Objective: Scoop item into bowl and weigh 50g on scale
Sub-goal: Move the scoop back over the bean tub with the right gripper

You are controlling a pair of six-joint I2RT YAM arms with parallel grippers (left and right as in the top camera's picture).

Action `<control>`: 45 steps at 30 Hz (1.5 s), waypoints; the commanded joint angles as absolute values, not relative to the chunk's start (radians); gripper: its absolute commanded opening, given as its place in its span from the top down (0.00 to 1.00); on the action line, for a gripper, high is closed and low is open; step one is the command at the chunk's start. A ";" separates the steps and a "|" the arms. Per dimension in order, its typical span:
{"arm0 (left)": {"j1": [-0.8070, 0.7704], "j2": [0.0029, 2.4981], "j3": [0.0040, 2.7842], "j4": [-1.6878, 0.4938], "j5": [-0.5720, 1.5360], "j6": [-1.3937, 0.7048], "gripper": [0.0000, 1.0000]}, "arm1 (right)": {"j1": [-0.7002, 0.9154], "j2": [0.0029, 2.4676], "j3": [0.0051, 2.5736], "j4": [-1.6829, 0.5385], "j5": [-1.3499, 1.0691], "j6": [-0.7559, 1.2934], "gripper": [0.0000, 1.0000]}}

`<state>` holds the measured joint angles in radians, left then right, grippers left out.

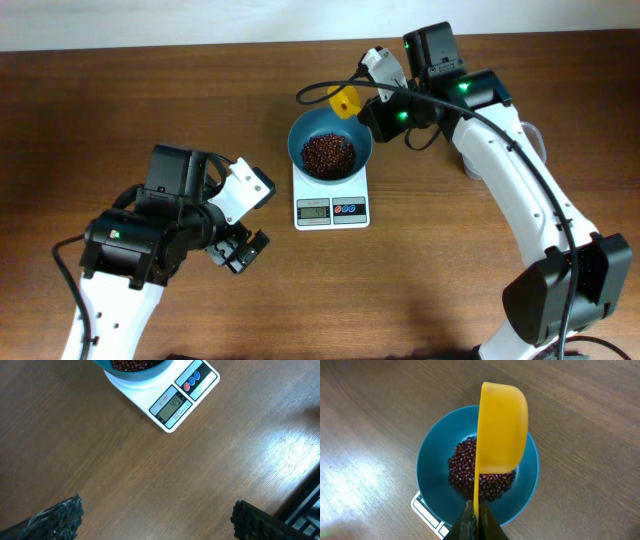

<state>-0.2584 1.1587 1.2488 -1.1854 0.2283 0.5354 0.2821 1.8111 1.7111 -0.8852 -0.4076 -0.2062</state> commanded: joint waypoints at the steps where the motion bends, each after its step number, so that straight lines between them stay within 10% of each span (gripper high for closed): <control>1: -0.252 1.164 1.267 -1.184 0.228 0.554 0.01 | 0.289 1.820 1.734 -0.893 -0.424 -0.231 0.96; 32: -0.252 1.164 1.267 -1.184 0.228 0.554 0.01 | 0.436 1.817 1.735 -0.901 0.039 -0.331 0.96; 45: -0.252 1.164 1.267 -1.184 0.229 0.554 0.01 | 0.003 1.647 1.967 -0.877 0.037 0.141 0.96</control>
